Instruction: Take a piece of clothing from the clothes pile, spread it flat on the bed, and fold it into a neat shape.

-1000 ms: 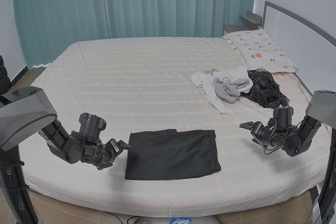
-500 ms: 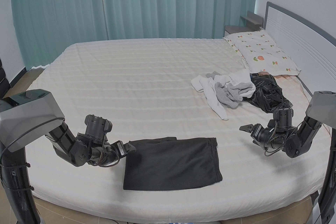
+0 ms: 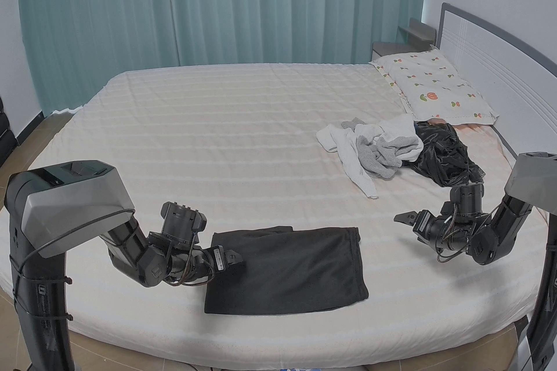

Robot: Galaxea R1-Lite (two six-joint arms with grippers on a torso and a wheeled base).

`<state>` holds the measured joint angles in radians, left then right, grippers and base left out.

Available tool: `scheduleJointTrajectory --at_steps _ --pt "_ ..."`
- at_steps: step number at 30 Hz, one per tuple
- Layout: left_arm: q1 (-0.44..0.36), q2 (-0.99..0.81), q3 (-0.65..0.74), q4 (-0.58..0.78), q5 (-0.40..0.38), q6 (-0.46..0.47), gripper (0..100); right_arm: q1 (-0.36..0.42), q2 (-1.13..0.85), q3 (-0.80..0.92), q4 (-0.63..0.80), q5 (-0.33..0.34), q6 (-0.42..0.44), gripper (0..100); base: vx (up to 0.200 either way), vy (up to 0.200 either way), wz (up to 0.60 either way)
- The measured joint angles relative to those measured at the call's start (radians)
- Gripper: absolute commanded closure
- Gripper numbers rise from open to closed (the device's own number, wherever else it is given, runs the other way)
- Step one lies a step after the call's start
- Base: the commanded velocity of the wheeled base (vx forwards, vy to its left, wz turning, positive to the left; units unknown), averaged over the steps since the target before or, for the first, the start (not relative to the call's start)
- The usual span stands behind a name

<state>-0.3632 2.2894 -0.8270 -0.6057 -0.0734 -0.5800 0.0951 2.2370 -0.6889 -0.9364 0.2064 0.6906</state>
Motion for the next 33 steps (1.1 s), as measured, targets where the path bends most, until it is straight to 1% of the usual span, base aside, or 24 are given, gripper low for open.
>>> scheduleJointTrajectory --at_steps 7,14,20,21,33 --pt "-0.012 0.016 -0.007 -0.005 0.003 0.009 0 0.017 0.009 -0.011 -0.001 0.001 0.000 0 0.000 0.000 0.00" --pt "-0.043 0.043 -0.064 0.002 0.026 0.011 0 0.032 0.009 -0.023 0.000 0.000 0.001 0 0.000 0.000 0.00" --pt "-0.061 0.058 -0.083 0.012 0.030 0.012 0 0.041 0.009 -0.036 0.000 0.000 0.002 0 0.000 0.000 0.00" --pt "-0.062 0.059 -0.084 0.012 0.030 0.011 100 0.041 0.009 -0.037 0.000 0.000 0.002 0 0.000 0.000 0.00" --pt "-0.066 0.063 -0.069 0.008 0.048 0.010 100 0.043 0.009 -0.025 0.013 0.000 0.003 0 0.000 0.000 0.00"
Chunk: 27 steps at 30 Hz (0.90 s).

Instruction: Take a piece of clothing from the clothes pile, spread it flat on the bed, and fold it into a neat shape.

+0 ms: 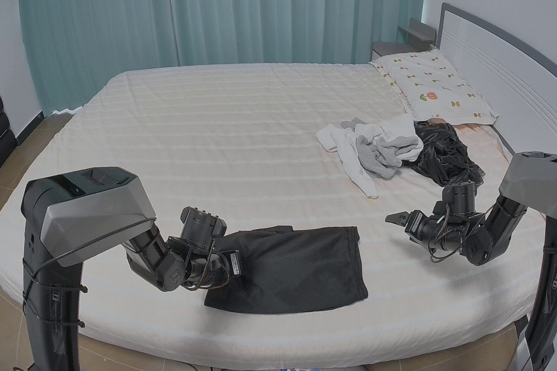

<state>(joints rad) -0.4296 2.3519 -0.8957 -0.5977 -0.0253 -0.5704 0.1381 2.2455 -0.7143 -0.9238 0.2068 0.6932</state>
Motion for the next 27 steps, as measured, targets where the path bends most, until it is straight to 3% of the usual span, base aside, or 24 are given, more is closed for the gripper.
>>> scheduleJointTrajectory --at_steps 27 --pt "-0.004 -0.002 -0.010 -0.001 0.005 -0.037 100 0.015 -0.014 0.035 0.004 -0.057 -0.001 0 -0.022 0.000 0.00"
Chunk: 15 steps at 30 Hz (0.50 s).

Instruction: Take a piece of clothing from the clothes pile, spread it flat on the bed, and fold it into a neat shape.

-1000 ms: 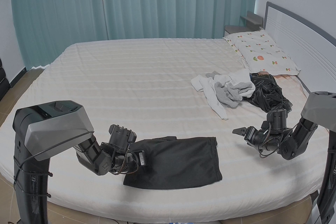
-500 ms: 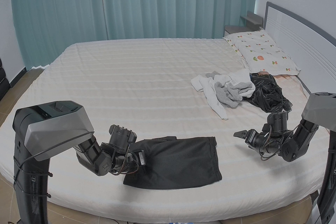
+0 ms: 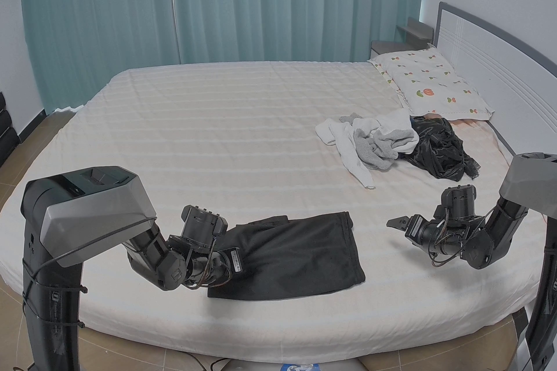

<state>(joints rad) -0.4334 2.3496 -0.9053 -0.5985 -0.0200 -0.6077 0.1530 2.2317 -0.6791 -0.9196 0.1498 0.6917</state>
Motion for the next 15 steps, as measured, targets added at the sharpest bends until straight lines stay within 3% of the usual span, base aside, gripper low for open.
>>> scheduleJointTrajectory --at_steps 10,15 --pt "0.004 0.005 -0.026 0.007 0.026 -0.006 100 0.000 -0.001 0.001 0.000 0.000 0.001 0 0.000 0.000 0.00" --pt "0.022 0.008 -0.037 0.007 0.046 -0.007 100 0.010 -0.001 0.005 0.000 0.000 0.002 0 0.000 0.200 0.00"
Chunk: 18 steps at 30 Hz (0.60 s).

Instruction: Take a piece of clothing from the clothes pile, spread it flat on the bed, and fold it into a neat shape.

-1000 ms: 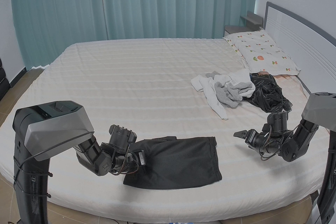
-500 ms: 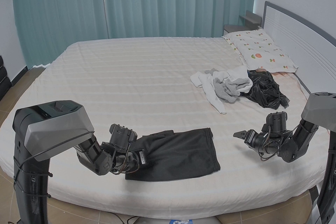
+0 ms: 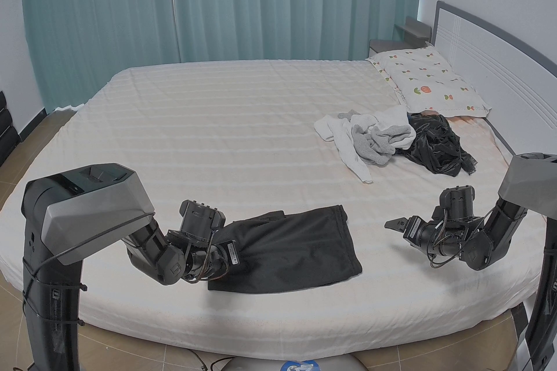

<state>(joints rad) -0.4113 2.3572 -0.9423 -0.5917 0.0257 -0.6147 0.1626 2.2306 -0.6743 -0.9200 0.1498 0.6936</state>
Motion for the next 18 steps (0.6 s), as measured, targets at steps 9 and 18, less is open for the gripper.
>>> scheduleJointTrajectory --at_steps 9,18 --pt "0.048 -0.012 0.000 0.002 0.003 -0.002 100 0.016 0.000 0.001 -0.001 0.000 0.006 0 0.000 0.200 0.00" --pt "0.086 -0.039 0.011 0.036 0.003 -0.001 100 0.020 -0.002 0.001 -0.001 0.000 0.008 0 0.000 0.200 0.00"
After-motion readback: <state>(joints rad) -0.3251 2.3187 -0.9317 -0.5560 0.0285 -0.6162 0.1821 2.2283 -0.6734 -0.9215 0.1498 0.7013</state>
